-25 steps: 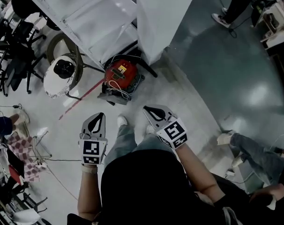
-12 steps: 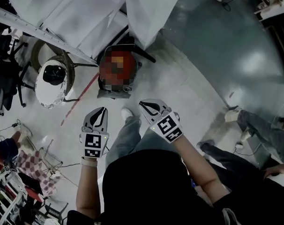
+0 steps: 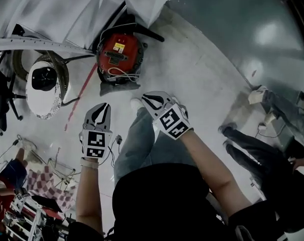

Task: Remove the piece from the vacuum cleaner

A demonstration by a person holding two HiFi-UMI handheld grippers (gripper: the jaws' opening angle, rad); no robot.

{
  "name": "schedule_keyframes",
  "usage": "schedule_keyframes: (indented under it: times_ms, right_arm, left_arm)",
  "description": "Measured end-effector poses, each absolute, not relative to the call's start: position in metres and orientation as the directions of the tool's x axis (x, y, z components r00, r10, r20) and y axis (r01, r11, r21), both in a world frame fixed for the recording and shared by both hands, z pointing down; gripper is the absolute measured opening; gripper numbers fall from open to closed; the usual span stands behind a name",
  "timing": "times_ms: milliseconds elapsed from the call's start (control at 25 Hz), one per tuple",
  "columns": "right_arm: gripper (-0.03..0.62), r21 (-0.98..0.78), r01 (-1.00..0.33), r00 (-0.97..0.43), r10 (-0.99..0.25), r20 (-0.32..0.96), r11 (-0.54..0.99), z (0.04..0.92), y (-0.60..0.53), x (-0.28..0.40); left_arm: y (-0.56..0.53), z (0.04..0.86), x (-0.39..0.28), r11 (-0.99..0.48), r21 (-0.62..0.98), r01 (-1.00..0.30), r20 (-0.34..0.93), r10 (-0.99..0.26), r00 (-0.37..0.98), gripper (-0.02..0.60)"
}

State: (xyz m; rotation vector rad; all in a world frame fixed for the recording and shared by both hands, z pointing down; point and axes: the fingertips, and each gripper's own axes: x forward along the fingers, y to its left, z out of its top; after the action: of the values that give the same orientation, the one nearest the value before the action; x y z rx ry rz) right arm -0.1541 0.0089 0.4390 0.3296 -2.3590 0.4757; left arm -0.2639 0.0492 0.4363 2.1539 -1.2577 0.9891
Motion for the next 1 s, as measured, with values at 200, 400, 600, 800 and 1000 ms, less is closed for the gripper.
schedule_keyframes:
  times_ms: [200,400,600,800,1000]
  right_arm:
    - [0.05,-0.248,-0.356,-0.695,-0.078,0.715,0.901,0.492,0.014,-0.17]
    - [0.063,-0.252,-0.341,-0.672,-0.047,0.739,0.906,0.546,0.014,-0.188]
    - [0.078,-0.243,-0.312,-0.639,-0.014,0.769,0.919,0.601,0.014,-0.2]
    - [0.083,-0.24,-0.304,-0.611,0.005,0.792,0.922,0.652,0.012,-0.206]
    - [0.083,-0.244,-0.287,-0.586,0.031,0.809,0.926,0.694,0.013,-0.213]
  left_arm:
    - [0.051,0.492,-0.273,-0.524,0.056,-0.85,0.796,-0.49,0.355,0.023]
    - [0.063,0.558,-0.286,-0.54,0.077,-0.838,0.83,-0.431,0.353,0.023]
    - [0.067,0.61,-0.29,-0.574,0.09,-0.814,0.852,-0.378,0.362,0.025]
    - [0.066,0.658,-0.294,-0.591,0.103,-0.8,0.866,-0.341,0.365,0.025]
    - [0.065,0.701,-0.298,-0.607,0.125,-0.784,0.885,-0.29,0.365,0.025]
